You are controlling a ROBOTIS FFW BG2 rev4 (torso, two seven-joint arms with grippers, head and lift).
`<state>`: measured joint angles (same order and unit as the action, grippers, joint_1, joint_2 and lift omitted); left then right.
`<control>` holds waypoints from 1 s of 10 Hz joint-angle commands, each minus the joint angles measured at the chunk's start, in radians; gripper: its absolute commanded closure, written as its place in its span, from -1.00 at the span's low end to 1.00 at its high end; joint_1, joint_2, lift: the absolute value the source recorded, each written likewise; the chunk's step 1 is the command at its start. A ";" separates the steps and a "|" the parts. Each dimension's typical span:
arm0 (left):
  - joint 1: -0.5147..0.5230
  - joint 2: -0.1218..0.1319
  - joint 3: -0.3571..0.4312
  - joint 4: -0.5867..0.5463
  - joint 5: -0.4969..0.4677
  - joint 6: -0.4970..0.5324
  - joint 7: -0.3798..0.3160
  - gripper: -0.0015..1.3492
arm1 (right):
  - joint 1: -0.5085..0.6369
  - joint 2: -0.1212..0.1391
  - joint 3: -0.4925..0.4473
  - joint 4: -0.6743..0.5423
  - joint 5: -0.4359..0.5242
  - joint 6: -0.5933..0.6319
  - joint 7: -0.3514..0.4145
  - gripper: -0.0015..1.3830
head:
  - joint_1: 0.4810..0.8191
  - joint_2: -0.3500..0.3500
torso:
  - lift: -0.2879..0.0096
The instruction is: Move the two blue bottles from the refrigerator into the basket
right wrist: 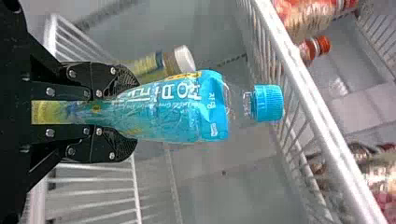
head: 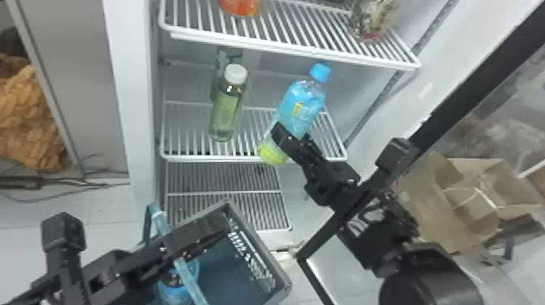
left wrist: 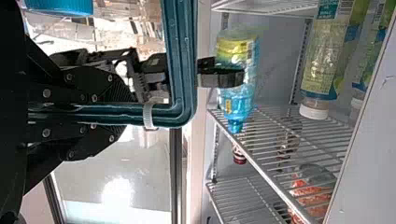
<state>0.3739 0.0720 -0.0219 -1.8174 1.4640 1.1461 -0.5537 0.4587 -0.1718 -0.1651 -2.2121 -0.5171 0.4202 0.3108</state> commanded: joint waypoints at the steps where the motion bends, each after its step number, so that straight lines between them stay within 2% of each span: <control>1: 0.002 0.000 0.000 0.000 0.000 0.000 0.000 0.78 | 0.059 0.000 -0.006 -0.064 -0.003 0.046 0.017 0.85 | 0.27 -1.00 | -0.52; 5: 0.002 0.000 0.000 0.000 0.002 -0.002 0.000 0.78 | 0.194 0.008 -0.022 -0.177 -0.027 0.181 0.093 0.85 | 0.27 -1.00 | -0.52; 8: 0.002 0.000 0.000 0.002 0.002 -0.005 0.000 0.78 | 0.265 -0.003 -0.018 -0.295 -0.077 0.301 0.131 0.85 | 0.27 -0.93 | -0.52; 10: 0.002 0.000 0.000 0.002 0.006 -0.007 0.000 0.78 | 0.302 -0.005 -0.012 -0.342 -0.075 0.385 0.151 0.85 | 0.27 -0.84 | -0.52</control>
<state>0.3755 0.0721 -0.0219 -1.8150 1.4677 1.1403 -0.5538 0.7475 -0.1762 -0.1782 -2.5392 -0.5926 0.7786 0.4615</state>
